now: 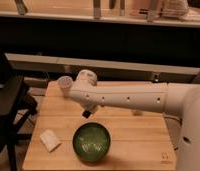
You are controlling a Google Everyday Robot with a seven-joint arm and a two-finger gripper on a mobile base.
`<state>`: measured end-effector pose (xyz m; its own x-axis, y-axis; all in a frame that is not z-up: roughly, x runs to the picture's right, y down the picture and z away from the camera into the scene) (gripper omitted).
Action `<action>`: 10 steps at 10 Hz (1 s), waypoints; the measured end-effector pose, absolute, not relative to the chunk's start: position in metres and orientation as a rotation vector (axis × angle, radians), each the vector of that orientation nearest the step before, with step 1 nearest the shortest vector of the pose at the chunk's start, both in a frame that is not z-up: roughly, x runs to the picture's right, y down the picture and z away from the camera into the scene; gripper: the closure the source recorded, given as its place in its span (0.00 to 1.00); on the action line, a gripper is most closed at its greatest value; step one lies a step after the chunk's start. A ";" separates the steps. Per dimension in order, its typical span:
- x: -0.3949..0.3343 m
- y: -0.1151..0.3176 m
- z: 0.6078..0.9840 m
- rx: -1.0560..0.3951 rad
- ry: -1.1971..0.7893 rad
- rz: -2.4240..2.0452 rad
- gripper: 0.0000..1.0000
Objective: Place the eraser on the white sponge
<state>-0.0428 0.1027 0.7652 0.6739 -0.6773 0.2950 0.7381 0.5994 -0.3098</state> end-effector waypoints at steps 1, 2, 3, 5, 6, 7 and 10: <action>-0.040 0.103 0.766 -0.430 -0.150 -0.826 0.78; -0.038 0.106 0.766 -0.428 -0.154 -0.842 0.80; -0.040 0.107 0.766 -0.423 -0.162 -0.864 0.87; -0.049 0.110 0.768 -0.415 -0.179 -0.884 0.99; -0.054 0.112 0.770 -0.412 -0.185 -0.883 1.00; -0.061 0.114 0.772 -0.410 -0.190 -0.884 0.99; -0.064 0.117 0.777 -0.407 -0.206 -0.902 0.99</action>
